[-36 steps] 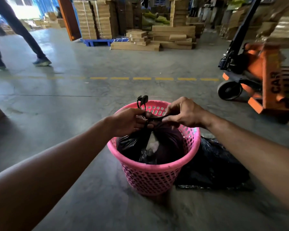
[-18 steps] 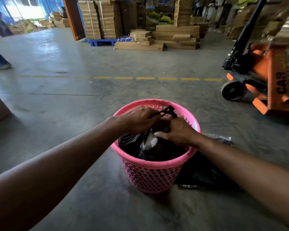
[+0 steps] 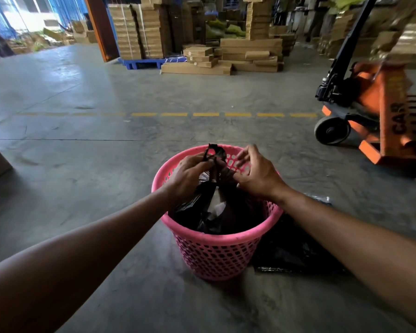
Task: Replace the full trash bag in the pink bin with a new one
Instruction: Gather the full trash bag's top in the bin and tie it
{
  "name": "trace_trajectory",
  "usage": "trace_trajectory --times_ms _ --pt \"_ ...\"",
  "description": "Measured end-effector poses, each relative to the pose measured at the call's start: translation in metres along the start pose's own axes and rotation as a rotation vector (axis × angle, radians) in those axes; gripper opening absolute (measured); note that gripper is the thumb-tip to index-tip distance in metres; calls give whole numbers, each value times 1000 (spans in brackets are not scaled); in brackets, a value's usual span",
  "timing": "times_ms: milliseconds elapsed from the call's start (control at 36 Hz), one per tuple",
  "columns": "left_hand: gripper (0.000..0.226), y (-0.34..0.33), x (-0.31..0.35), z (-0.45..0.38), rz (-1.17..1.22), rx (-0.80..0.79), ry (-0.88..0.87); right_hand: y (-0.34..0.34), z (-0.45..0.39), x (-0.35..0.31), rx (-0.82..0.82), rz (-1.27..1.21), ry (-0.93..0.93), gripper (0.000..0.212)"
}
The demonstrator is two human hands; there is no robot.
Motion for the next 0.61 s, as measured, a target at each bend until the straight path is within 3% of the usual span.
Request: trace_trajectory --times_ms 83,139,194,278,361,500,556,611 --pt "36 -4 -15 -4 420 52 243 5 -4 -11 -1 173 251 62" --pt "50 -4 -24 -7 554 57 310 4 -4 -18 -68 92 327 61" --pt "38 -3 -26 -10 590 108 336 4 -5 -20 -68 56 317 51" --pt "27 6 -26 -15 378 171 328 12 -9 -19 -43 86 300 31" --pt "33 19 -28 -14 41 96 283 18 -13 -15 -87 117 300 14" --pt "51 39 -38 -4 -355 -37 312 12 -11 2 -180 233 267 10" --pt "60 39 -36 1 -419 -90 308 8 -7 9 -202 240 233 9" --pt "60 38 -30 1 -318 -84 273 8 -5 12 -208 241 222 11"
Point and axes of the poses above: each hand's wrist, its own z-axis away from the middle knuckle, its own y-axis out of the back of the hand, x = y × z, the point moved 3 cm from there along -z, towards the middle knuckle, and after that the axes turned 13 degrees about z, right-handed, at the moved point
